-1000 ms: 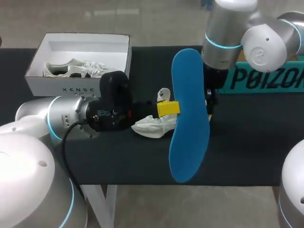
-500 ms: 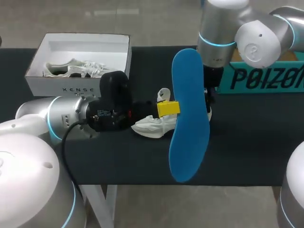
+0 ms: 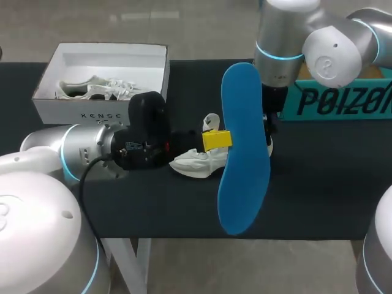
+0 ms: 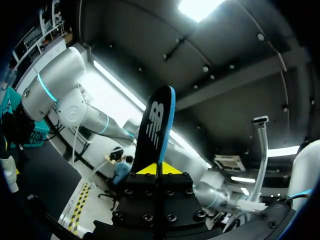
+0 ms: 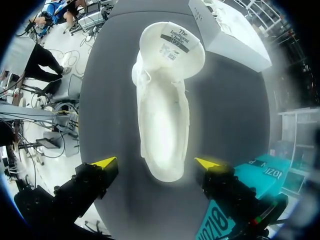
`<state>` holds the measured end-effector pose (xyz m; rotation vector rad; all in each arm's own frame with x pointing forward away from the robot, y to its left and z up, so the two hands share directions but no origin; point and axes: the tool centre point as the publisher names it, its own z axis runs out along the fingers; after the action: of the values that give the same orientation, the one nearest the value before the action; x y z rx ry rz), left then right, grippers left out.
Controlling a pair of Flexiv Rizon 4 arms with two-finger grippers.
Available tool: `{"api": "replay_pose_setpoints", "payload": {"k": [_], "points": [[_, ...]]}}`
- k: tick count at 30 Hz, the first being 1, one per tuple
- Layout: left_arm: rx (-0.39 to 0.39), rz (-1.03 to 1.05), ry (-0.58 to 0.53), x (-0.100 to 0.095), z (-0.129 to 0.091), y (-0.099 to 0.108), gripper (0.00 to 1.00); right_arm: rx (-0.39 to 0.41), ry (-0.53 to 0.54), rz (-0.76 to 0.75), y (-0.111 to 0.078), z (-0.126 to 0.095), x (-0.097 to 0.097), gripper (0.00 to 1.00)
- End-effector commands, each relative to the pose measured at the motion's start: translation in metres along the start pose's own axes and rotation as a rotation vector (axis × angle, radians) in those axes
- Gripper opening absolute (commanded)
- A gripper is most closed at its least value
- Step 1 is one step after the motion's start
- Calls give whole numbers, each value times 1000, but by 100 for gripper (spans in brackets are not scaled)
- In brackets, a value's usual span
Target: Take the shoe out of the shoebox, open the shoe tongue, remove and reinsert the insole, then place the shoe into the shoebox
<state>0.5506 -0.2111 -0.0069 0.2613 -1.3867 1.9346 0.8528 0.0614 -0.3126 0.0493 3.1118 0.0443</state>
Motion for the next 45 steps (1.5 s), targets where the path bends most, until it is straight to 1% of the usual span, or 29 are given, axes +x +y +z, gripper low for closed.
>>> {"api": "replay_pose_setpoints", "payload": {"k": [1, 37, 39, 40, 41, 42, 45], "points": [[1, 0, 1, -1, 1, 0, 0, 2, -1, 0, 0, 0, 0, 100], [1, 0, 1, -1, 1, 0, 0, 2, -1, 0, 0, 0, 0, 100], [1, 0, 1, -1, 1, 0, 0, 26, 0, 17, 7, 4, -8, 100], [1, 0, 1, -1, 1, 0, 0, 16, -16, 25, 13, 4, -12, 100], [1, 0, 1, -1, 1, 0, 0, 18, -22, 29, 17, 4, -14, 100], [1, 0, 1, -1, 1, 0, 0, 30, -39, 31, 25, 6, -19, 100], [1, 0, 1, -1, 1, 0, 0, 27, -79, 35, 39, 9, -30, 100]]}}
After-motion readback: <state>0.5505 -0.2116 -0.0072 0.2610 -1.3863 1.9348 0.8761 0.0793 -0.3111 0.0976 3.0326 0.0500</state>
